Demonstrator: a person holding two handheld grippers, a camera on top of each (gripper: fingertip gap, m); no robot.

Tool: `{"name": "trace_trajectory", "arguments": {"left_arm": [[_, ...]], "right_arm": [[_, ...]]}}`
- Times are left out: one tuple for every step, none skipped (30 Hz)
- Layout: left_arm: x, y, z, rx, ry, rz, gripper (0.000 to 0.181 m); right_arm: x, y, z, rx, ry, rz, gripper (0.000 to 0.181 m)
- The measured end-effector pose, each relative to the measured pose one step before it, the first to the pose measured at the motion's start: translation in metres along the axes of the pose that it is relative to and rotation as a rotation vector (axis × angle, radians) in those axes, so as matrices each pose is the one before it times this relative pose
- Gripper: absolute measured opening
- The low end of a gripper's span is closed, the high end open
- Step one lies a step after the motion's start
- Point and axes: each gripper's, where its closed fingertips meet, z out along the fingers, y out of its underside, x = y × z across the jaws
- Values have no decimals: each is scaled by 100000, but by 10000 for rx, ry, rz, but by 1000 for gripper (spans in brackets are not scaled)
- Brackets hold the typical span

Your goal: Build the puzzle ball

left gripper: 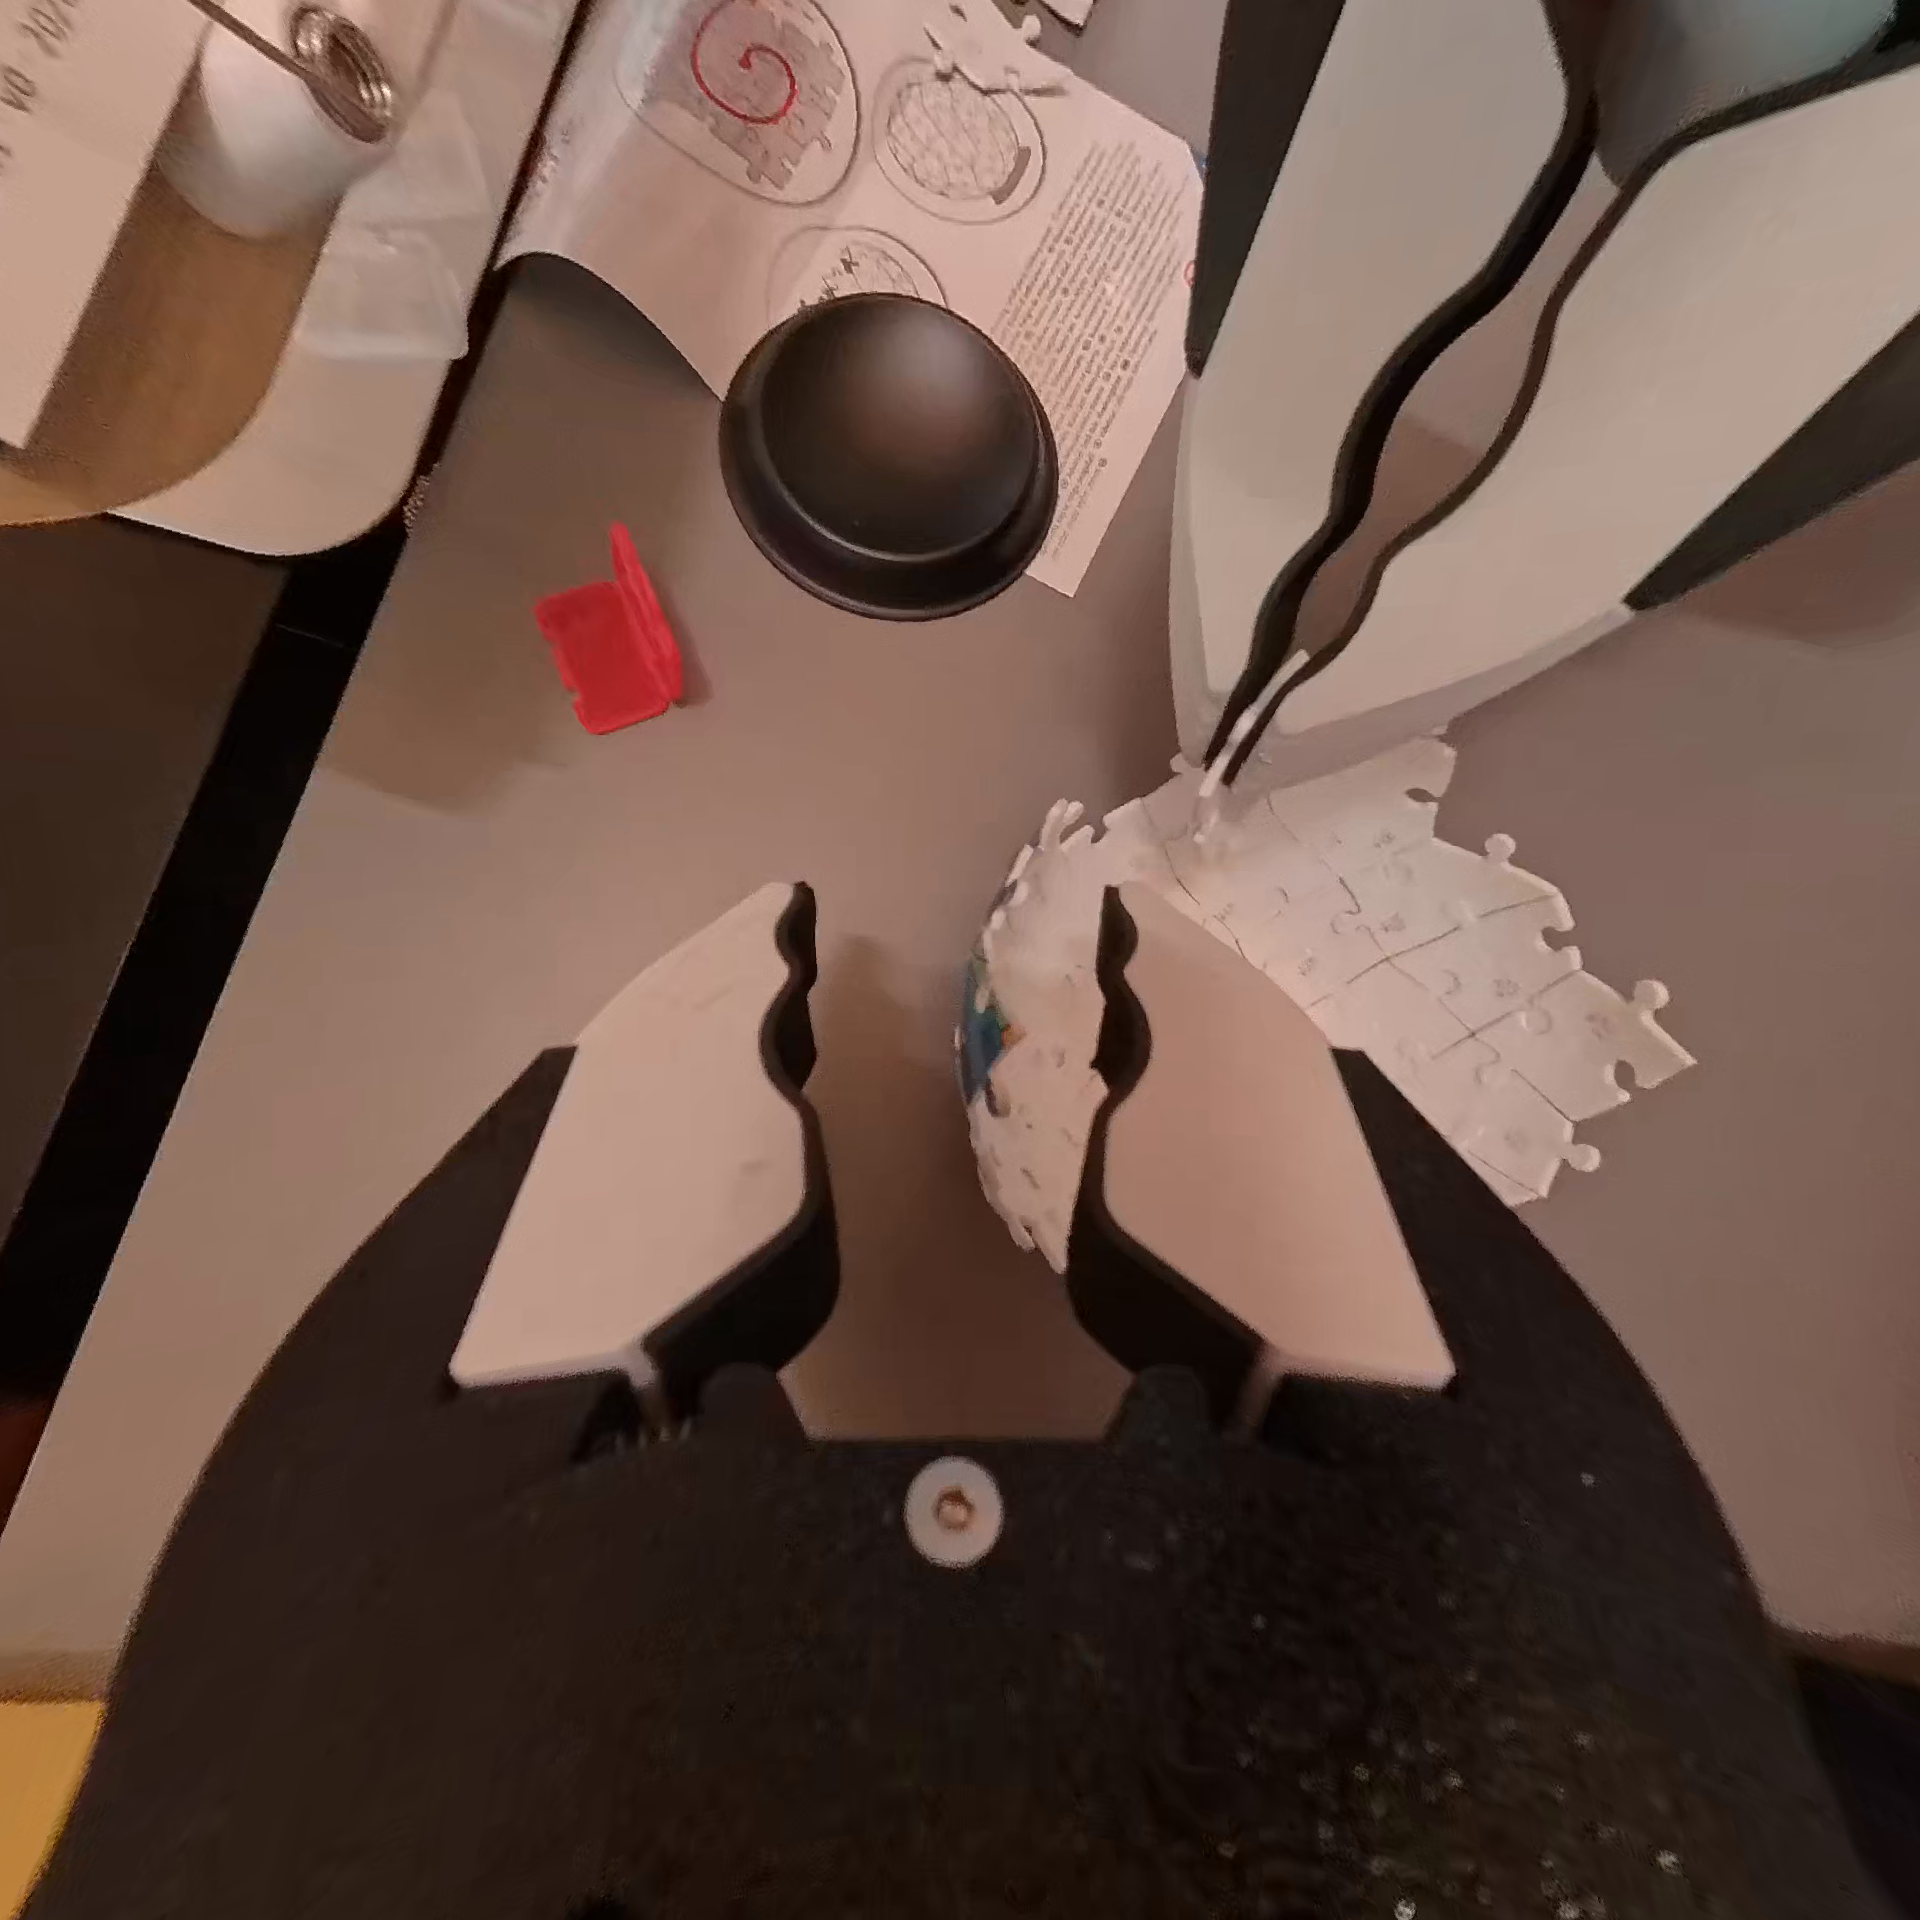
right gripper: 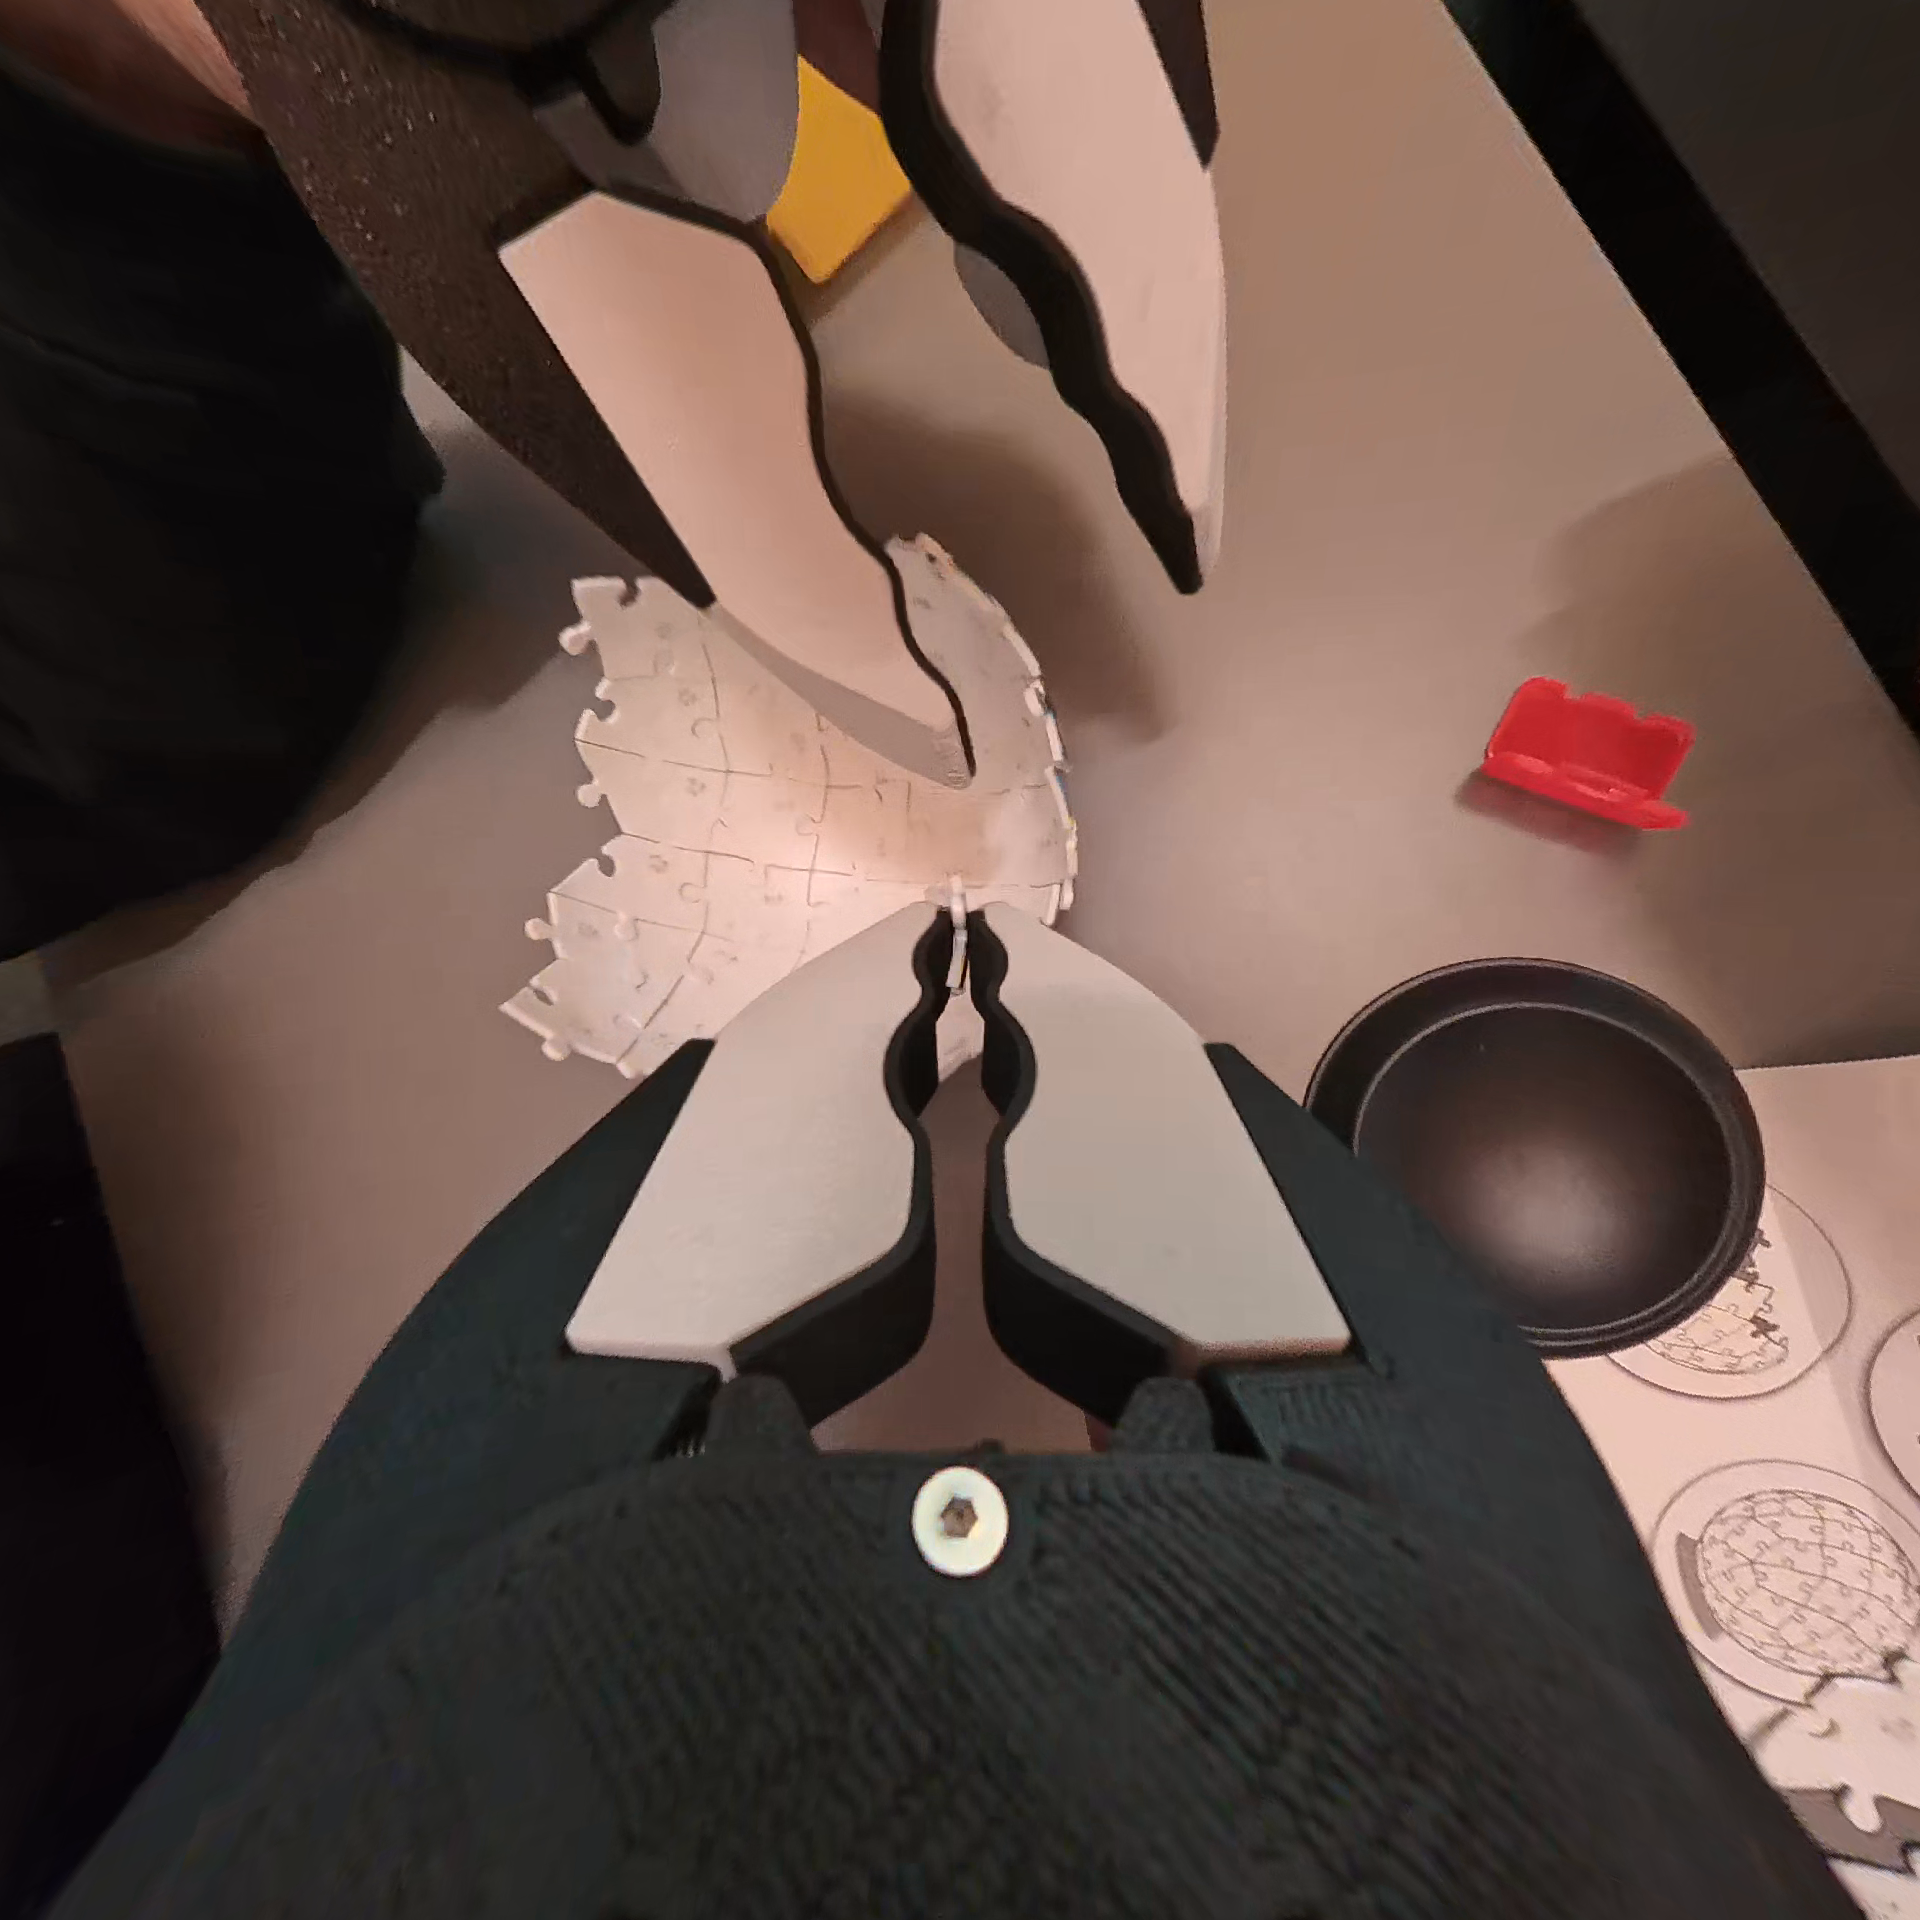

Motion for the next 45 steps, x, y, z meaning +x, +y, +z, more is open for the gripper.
{"name": "trace_trajectory", "arguments": {"left_arm": [[61, 79, 221, -27, 96, 23, 51], [136, 45, 166, -7, 140, 16, 51], [88, 63, 148, -31, 104, 24, 48], [-24, 106, 110, -75, 1, 44, 45], [-35, 149, 101, -114, -36, 78, 44], [-54, 191, 50, -140, -79, 123, 43], [-97, 194, 11, -151, -140, 194, 39], [-66, 190, -9, -147, -133, 264, 35], [66, 95, 34, -90, -72, 261, 34], [100, 32, 57, -60, -39, 179, 33], [2, 8, 59, -83, -79, 47, 34], [-7, -2, 43, -86, -60, -36, 34], [66, 5, 44, -55, 7, -28, 33], [84, 18, 33, -35, 33, 14, 31], [114, 67, 41, -55, 52, 29, 26], [167, 129, 41, -90, 93, 25, 20], [67, 78, 34, -67, 14, 11, 19], [-37, 49, 1, -48, -53, 0, 17], [-21, 13, -6, -34, -26, -30, 15], [74, -25, 4, -8, 48, -27, 15], [76, -29, -5, 14, 42, 3, 13], [-15, -25, 3, 18, -13, 11, 11], [-35, 6, -19, 4, -18, -22, 9], [-29, 31, -15, -8, 7, -65, 8], [-21, 45, -26, -18, 18, -85, 8], [-14, 75, -20, -23, 22, -69, 7], [-13, 64, -22, -17, 16, -37, 7], [-18, 36, 7, -3, 6, -41, 7], [-8, 11, 9, -6, 9, -62, 7], [-24, 22, 14, -19, 1, -64, 7], [-53, 48, 25, -40, -23, -49, 7], [-45, 42, 17, -32, -21, -47, 7], [-12, 11, 9, -4, 2, -58, 7], [-2, -16, 10, 13, 16, -77, 7], [3, -34, 5, 16, 27, -87, 7], [8, -33, 5, 18, 33, -71, 7], [20, -16, -9, 16, 24, -38, 7], [7, -9, -10, 11, 9, -15, 7], [-3, 6, -6, -2, -2, -19, 7], [0, 5, -10, 4, 8, -40, 7], [25, -37, 9, 26, 34, -67, 7], [3, -24, 6, 21, 34, -87, 7], [-3, -12, 8, 12, 37, -88, 7], [-13, -33, 23, 19, 27, -67, 7], [-21, -7, 25, 8, 9, -48, 7]], "right_arm": [[103, 243, 226, -186, 129, -42, 3], [110, 179, 234, -142, 126, -20, 3], [77, 88, 228, -79, 98, -10, 3], [-14, 40, 205, -42, 27, -19, 3], [26, 53, 177, -59, 43, -8, 3], [180, 37, 128, -37, 139, -20, 3], [239, 88, 118, -73, 166, -36, 3], [226, 151, 113, -114, 149, -31, 3], [263, 152, 124, -104, 169, -56, 3], [274, 168, 89, -100, 167, -70, 3], [82, 90, 76, -33, 45, -24, 3], [-8, -15, 83, 59, -16, 28, 3], [0, -49, 83, 77, -5, 2, 3], [17, -24, 74, 51, 16, -17, 3], [80, -9, 51, 9, 60, -1, 3], [84, 31, 47, -29, 78, -25, 3], [49, -6, 30, -18, 71, -58, 3], [23, -76, 35, 27, 57, -67, 3], [60, -36, 40, 3, 74, -26, 3], [93, -18, 56, -11, 73, -2, 3], [89, -41, 64, 12, 46, 3, 3], [12, -60, 80, 48, -24, 41, 3], [52, -13, 93, 23, -15, 66, 3], [45, 14, 106, 19, -6, 43, 3], [103, -6, 73, 37, 60, 59, 3], [45, 30, 57, 14, 40, 74, 3], [37, 7, 39, 28, 49, 58, 3], [54, -46, 29, 52, 68, 1, 3], [39, -17, 28, 27, 57, -33, 3], [34, -50, 33, 43, 55, -5, 3], [57, -73, 42, 61, 58, -1, 3], [56, -81, 25, 82, 71, -21, 3], [52, -36, 25, 54, 83, -23, 3], [63, 11, 20, 21, 84, -7, 3], [59, 43, 1, 3, 68, -25, 4], [67, 45, 9, -3, 56, -18, 4], [58, 48, 29, -4, 37, 1, 5], [-34, 14, 33, 33, -33, 29, 5], [14, -42, 11, 71, -10, 84, 5], [-8, -10, 1, 59, -37, 93, 5], [-19, 31, -15, 36, -62, 101, 5], [-21, 18, -12, 57, -56, 125, 4], [-6, 15, 0, 58, -37, 124, 4], [18, 17, -2, 59, -8, 131, 4], [-6, 17, -4, 66, -24, 130, 5]]}}
